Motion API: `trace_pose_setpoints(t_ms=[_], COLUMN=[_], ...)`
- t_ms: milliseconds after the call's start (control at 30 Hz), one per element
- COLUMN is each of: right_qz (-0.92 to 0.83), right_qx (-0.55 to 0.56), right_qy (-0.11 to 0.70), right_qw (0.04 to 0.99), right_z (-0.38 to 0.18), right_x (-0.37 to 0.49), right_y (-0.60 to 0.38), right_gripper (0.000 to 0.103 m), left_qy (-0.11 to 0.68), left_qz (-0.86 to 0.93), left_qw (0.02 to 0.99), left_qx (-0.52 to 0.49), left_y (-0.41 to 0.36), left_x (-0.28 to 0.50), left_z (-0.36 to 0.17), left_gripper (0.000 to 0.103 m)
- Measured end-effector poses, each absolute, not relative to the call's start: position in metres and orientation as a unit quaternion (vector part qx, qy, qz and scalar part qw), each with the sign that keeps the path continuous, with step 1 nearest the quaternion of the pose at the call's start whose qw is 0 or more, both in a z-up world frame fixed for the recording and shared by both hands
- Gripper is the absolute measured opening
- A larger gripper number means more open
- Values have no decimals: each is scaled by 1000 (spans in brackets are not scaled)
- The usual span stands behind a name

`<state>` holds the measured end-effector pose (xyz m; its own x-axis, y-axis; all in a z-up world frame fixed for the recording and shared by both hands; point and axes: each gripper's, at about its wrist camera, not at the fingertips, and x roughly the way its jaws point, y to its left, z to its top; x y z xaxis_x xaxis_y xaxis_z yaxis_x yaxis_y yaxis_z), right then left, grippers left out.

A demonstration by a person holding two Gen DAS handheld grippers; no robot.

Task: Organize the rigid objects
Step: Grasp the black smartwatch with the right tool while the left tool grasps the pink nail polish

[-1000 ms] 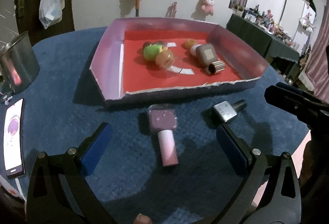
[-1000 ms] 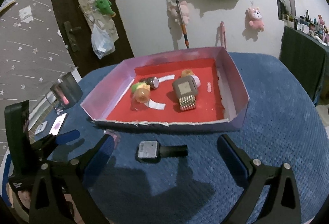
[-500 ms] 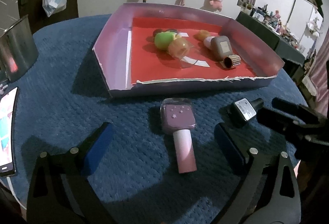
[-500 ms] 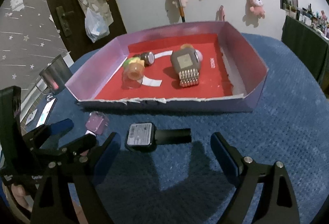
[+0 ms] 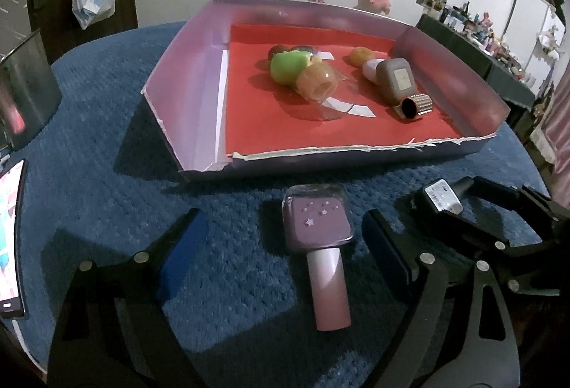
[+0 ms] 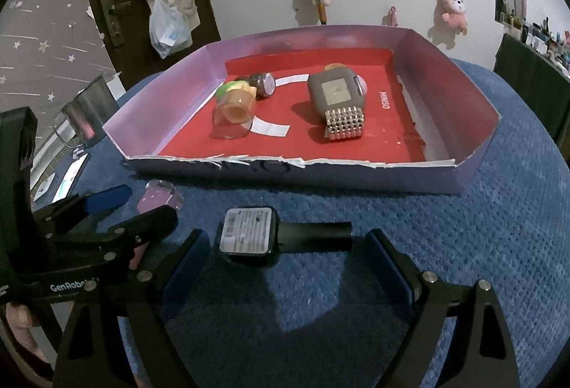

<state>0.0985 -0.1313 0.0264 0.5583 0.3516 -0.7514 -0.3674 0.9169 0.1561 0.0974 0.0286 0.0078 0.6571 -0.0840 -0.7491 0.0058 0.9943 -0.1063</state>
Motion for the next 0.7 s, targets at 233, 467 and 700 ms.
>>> trace_pose_setpoints(t_ms=[233, 467, 700], right_qz=[201, 196, 196], right_qx=[-25, -35, -42], right_qy=[421, 420, 417], right_qw=[884, 886, 886], right_z=[21, 20, 20], right_x=[101, 102, 103], right_y=[-126, -124, -122], right_gripper=[92, 87, 81], left_qy=[411, 407, 403], left_qz=[-12, -13, -31], left_qw=[911, 912, 914], left_qx=[-35, -43, -39], left_y=[25, 25, 16], left_x=[99, 100, 97], left_z=[6, 9, 10], left_gripper=[85, 65, 42])
